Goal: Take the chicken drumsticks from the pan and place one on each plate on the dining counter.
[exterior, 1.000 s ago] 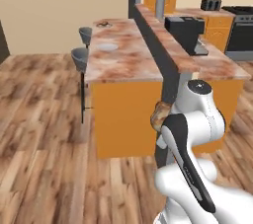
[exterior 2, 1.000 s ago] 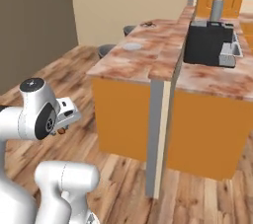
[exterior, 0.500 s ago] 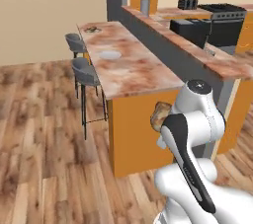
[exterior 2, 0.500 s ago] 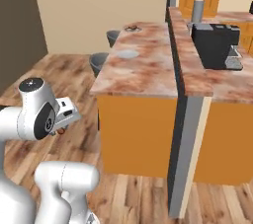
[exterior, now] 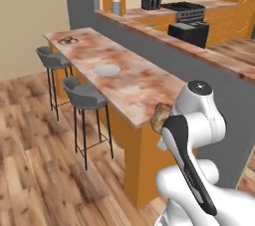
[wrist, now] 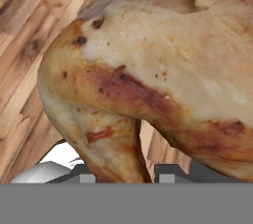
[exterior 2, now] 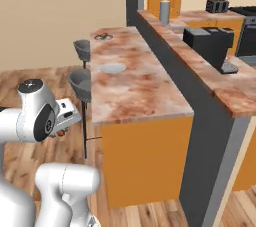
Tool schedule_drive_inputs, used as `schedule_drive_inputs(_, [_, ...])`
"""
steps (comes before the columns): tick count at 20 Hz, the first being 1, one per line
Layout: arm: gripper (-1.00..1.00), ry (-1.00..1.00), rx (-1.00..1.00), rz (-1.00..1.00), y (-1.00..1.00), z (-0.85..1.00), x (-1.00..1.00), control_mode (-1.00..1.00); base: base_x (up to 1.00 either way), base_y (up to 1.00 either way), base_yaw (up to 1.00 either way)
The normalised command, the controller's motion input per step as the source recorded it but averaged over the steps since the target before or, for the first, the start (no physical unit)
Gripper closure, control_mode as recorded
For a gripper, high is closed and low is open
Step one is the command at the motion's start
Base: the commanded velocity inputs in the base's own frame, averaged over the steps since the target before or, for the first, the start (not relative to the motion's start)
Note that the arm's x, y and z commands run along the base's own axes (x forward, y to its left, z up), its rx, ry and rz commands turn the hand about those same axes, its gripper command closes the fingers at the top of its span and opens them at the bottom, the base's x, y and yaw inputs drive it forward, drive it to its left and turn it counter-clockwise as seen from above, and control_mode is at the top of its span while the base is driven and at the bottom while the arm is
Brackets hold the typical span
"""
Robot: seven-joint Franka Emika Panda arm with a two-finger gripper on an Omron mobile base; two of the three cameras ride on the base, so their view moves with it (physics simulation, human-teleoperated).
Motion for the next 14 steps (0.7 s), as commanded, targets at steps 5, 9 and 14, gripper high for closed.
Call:
schedule_drive_inputs(5, [1.0, 0.0, 0.0, 0.0, 0.0, 0.0, 0.0, 1.0, 0.59, 1.0, -0.53])
schedule_drive_inputs(9, [1.0, 0.0, 0.0, 0.0, 0.0, 0.0, 0.0, 1.0, 0.18, 1.0, -0.52])
schedule_drive_inputs(14, [1.0, 0.0, 0.0, 0.0, 0.0, 0.0, 0.0, 1.0, 0.0, 1.0, -0.54])
